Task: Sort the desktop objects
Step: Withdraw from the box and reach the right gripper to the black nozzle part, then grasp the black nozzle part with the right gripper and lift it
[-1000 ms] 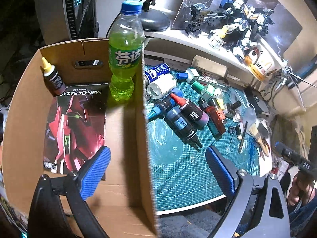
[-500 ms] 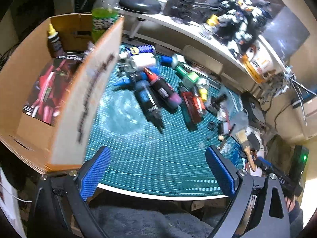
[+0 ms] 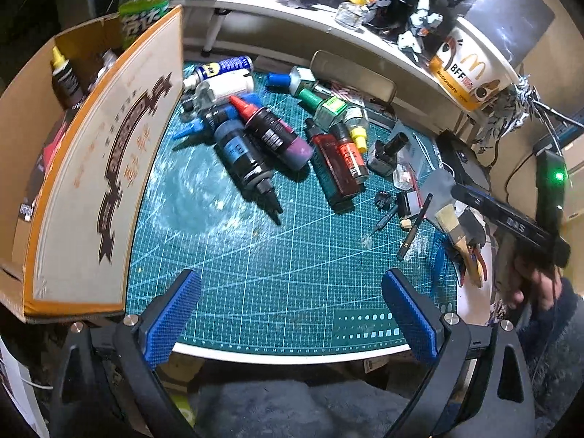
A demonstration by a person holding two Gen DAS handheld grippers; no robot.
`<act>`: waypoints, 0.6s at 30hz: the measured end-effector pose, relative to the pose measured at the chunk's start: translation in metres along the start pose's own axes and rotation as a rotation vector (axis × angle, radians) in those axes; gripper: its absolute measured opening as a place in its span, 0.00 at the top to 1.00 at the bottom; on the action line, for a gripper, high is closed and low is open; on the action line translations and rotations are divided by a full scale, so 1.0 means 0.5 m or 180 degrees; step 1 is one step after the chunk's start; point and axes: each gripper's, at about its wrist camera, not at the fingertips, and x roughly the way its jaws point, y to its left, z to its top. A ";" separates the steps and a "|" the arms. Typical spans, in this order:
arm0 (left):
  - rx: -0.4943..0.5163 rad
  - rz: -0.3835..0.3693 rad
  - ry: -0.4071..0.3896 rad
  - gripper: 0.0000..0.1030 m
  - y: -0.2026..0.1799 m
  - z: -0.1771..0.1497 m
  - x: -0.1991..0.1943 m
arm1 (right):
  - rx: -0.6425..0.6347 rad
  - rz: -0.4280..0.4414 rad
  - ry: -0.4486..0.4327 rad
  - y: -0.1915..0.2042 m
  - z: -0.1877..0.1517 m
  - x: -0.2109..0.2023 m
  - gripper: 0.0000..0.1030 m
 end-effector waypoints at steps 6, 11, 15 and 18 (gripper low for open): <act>-0.0066 0.0007 0.0057 0.02 0.021 -0.004 0.006 | -0.0142 -0.0020 0.0096 0.009 0.030 0.083 0.49; 0.0014 -0.0036 0.0069 0.02 0.022 0.004 0.011 | -0.0444 -0.0147 0.0177 -0.006 0.076 0.157 0.49; -0.0001 -0.0033 0.0132 0.02 0.029 0.017 0.026 | -0.0725 -0.0105 0.0292 -0.021 0.102 0.204 0.49; -0.0058 -0.0021 0.0161 0.02 0.038 0.027 0.036 | -0.0888 -0.0041 0.0331 -0.026 0.113 0.224 0.49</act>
